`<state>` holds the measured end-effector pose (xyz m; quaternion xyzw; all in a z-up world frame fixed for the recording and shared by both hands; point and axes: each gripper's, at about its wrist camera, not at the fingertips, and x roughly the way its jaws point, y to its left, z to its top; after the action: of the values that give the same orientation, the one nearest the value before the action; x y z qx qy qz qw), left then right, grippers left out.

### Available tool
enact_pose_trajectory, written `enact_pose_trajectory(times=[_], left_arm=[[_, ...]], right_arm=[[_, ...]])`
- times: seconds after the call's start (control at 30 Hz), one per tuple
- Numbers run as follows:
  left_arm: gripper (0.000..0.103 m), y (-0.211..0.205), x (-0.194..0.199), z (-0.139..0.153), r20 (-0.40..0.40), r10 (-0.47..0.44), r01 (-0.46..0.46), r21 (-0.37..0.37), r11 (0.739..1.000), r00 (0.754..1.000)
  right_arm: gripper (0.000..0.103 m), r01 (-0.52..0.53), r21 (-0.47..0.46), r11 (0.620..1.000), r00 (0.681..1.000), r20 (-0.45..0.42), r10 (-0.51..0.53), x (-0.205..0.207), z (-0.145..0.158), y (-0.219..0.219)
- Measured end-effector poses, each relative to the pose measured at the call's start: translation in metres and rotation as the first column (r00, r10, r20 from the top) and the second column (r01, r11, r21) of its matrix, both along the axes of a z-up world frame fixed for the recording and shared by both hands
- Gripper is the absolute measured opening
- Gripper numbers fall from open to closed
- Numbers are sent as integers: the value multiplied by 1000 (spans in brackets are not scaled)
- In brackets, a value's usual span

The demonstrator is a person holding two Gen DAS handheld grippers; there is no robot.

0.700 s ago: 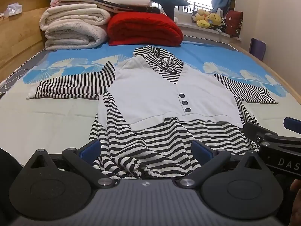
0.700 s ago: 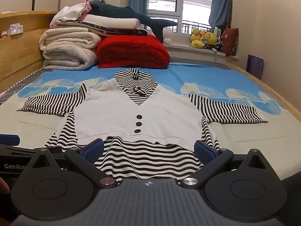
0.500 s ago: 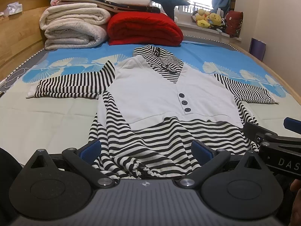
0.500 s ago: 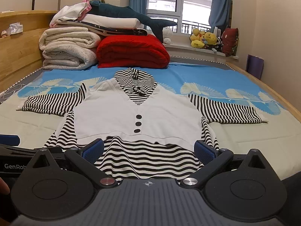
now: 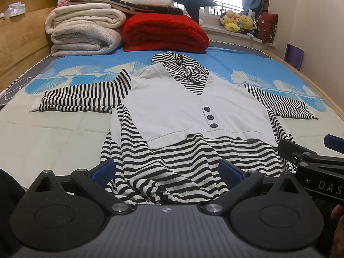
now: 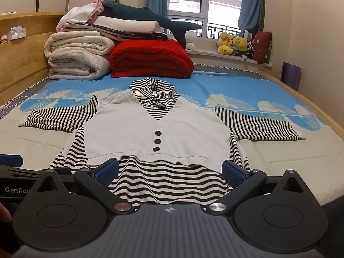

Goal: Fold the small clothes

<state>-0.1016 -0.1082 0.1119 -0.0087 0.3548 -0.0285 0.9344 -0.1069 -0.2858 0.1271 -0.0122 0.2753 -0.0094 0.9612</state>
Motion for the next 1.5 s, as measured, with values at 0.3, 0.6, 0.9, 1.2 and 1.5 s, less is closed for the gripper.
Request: enact_pose_trajectory(times=[0.3, 0.6, 0.9, 1.2, 1.5], left_arm=[[102, -1, 2, -2, -1, 1, -1, 0, 1000, 1000], [102, -2, 7, -4, -4, 1, -1, 4, 1000, 1000], [102, -2, 16, -10, 2, -11, 11, 5, 1000, 1000], [97, 26, 80, 27, 109, -11, 9, 23, 1000, 994], [55, 69, 239, 40, 204, -23, 11, 59, 998, 979]], right_arm=[[101, 0, 0, 1000, 1000, -1, 0, 0, 0, 1], [101, -3, 2, 1000, 1000, 1, 3, 0, 0, 1], [101, 13, 3, 1000, 1000, 22, -13, -1, 4, -2], [91, 76, -50, 996, 996, -34, -77, 1, 11, -9], [65, 151, -14, 988, 987, 63, -150, 1, 16, -32]])
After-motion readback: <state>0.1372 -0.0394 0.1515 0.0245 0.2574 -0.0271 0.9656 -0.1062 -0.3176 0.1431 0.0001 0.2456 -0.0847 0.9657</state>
